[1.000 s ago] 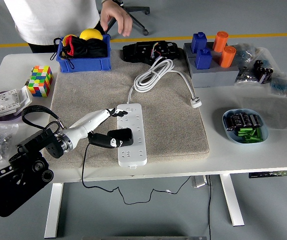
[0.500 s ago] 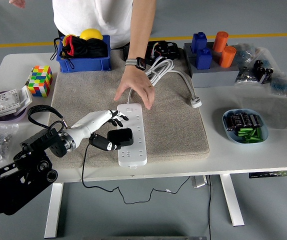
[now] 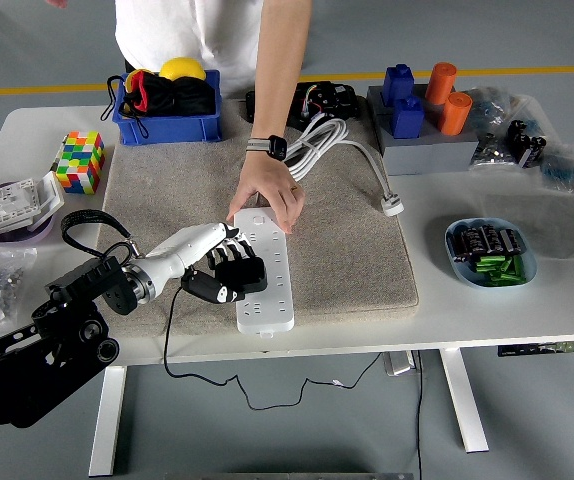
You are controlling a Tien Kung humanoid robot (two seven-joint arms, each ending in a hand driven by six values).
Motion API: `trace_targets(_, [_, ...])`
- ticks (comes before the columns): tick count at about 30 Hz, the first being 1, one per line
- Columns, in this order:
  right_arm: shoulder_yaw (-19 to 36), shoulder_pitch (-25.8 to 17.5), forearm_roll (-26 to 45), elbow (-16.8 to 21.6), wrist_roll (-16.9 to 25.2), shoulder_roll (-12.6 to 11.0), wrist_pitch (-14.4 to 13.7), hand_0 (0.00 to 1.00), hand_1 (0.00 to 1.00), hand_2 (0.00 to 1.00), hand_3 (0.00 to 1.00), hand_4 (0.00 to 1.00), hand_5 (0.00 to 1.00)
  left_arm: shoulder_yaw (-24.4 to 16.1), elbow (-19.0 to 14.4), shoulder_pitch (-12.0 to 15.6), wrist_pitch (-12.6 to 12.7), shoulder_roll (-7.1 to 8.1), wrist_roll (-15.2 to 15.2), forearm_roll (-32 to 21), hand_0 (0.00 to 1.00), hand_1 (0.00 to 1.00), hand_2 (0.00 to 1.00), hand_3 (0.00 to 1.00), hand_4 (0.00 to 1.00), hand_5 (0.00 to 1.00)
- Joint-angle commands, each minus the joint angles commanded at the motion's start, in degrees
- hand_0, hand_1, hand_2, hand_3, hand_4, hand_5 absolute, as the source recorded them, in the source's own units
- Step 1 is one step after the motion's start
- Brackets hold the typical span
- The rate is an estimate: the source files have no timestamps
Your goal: Pull the plug out,throw it away,press the button
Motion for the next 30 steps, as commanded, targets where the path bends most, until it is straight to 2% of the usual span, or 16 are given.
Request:
trace_targets(4, [-0.03,-0.03,0.01,0.00,-0.02,0.03,0.00,0.753,0.663,0.651,0.619,0.663,0.508,0.05,0.15,-0.03,0.00,-0.11,0.49,-0.50,0.407,0.307,0.363,0.568,0.714,0.002])
trace_targets(5, [-0.02,-0.03,0.02,0.00,0.00,0.04,-0.01,0.753,0.663,0.651,0.619,0.662,0.508,0.07,0.15,-0.03,-0.06,-0.11,0.67,-0.46,0.355,0.291,0.336,0.553,0.692,0.002])
trace_targets(14, [0.24,-0.19,-0.12,0.00,0.02,0.12,0.01,0.753,0.663,0.651,0.619,0.662,0.508,-0.69,-0.33,-0.12,-0.29,-0.01,1.10,-0.27,0.349,0.284,0.328,0.550,0.682,0.002])
trace_targets(30, [0.64,-0.18,-0.21,0.00,0.01,0.23,0.02,0.753,0.663,0.651,0.619,0.663,0.509,-4.42,-2.97,-0.39,-0.34,0.35,0.96,-0.44,0.347,0.274,0.314,0.539,0.673,0.002])
